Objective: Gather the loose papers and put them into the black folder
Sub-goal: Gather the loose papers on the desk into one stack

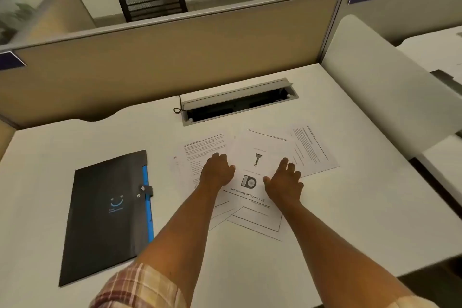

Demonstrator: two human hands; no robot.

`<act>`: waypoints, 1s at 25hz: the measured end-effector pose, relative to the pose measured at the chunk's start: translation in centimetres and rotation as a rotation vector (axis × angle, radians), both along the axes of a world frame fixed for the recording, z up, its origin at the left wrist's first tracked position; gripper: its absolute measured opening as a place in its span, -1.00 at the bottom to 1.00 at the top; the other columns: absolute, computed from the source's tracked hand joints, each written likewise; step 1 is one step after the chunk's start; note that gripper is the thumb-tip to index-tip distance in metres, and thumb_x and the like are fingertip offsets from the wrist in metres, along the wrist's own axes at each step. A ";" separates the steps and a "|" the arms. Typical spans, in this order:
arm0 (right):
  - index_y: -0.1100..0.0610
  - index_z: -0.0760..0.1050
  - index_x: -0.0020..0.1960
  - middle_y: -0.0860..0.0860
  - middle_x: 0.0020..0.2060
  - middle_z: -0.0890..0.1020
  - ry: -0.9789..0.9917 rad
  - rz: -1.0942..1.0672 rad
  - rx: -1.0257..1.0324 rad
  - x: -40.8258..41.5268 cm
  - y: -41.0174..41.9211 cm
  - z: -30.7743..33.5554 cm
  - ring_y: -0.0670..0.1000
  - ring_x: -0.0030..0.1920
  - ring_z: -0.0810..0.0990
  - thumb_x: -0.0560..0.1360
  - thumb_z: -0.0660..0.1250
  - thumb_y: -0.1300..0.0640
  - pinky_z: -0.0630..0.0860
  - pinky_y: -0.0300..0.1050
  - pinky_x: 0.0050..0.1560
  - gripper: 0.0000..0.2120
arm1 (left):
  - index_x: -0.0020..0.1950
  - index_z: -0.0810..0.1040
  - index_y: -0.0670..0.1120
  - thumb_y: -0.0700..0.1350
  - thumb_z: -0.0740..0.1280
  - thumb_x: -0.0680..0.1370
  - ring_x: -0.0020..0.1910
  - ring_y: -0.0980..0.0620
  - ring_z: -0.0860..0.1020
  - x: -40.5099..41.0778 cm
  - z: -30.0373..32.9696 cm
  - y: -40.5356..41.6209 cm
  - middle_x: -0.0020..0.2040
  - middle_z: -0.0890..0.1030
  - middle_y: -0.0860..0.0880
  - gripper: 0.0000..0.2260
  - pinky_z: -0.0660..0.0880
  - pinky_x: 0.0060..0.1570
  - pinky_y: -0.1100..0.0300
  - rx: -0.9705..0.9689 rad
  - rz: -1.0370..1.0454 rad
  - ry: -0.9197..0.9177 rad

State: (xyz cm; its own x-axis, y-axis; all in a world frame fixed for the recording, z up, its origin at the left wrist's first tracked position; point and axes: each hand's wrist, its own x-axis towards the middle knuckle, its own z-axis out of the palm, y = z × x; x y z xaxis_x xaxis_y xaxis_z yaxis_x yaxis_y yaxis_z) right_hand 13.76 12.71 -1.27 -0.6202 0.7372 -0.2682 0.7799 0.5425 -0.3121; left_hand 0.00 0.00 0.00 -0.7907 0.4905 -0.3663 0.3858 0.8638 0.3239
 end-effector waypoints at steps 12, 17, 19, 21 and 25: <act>0.24 0.06 0.48 0.14 0.36 0.23 -0.102 -0.087 -0.095 -0.1 1.3 -2.1 0.23 0.33 0.28 0.34 0.50 -0.12 0.49 0.14 0.06 -0.05 | 0.37 0.37 -0.16 0.12 0.36 0.49 0.26 -0.21 0.50 0.1 -1.6 2.9 0.29 0.47 -0.16 -0.44 0.44 0.22 -0.08 0.032 0.367 -0.165; 0.21 0.16 0.42 0.12 0.32 0.26 -0.025 -0.126 -0.143 0.2 1.9 -2.2 0.23 0.31 0.30 0.37 0.47 -0.16 0.48 0.18 0.09 -0.17 | 0.29 0.52 -0.14 0.02 0.37 0.48 0.17 -0.17 0.57 -0.6 -1.9 3.1 0.23 0.61 -0.13 -0.58 0.52 0.19 -0.05 0.211 0.430 -0.281; 0.22 0.19 0.41 0.16 0.32 0.29 0.075 -0.186 -0.206 0.1 2.5 -1.9 0.26 0.31 0.32 0.42 0.43 -0.16 0.44 0.21 0.16 -0.23 | 0.40 0.45 -0.15 -0.06 0.32 0.54 0.25 -0.18 0.53 -0.3 -1.5 3.1 0.32 0.55 -0.14 -0.57 0.49 0.26 -0.04 0.340 0.414 -0.344; 0.25 0.20 0.43 0.22 0.33 0.34 0.206 -0.241 -0.259 -0.3 3.5 -1.5 0.27 0.33 0.34 0.44 0.41 -0.14 0.39 0.18 0.25 -0.24 | 0.48 0.37 -0.13 -0.12 0.30 0.58 0.31 -0.16 0.49 -0.1 -1.2 2.7 0.38 0.51 -0.14 -0.54 0.45 0.32 -0.08 0.498 0.393 -0.421; 0.25 0.28 0.43 0.22 0.31 0.50 0.397 -0.324 -0.459 -2.0 4.9 -0.7 0.21 0.32 0.46 0.40 0.43 -0.20 0.41 0.09 0.32 -0.20 | 0.38 0.47 -0.04 -0.18 0.30 0.58 0.17 -0.19 0.60 0.1 -0.6 0.8 0.22 0.63 -0.15 -0.64 0.54 0.19 -0.17 0.803 0.449 -0.613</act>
State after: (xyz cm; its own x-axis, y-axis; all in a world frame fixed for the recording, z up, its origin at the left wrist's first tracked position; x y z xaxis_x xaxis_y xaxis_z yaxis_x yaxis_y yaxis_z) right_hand 11.77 17.60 -1.99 -0.5033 0.7681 -0.3960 0.6598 0.0457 -0.7501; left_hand 0.13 0.78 -0.61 -0.7498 0.4751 -0.4606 -0.3278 0.3380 0.8822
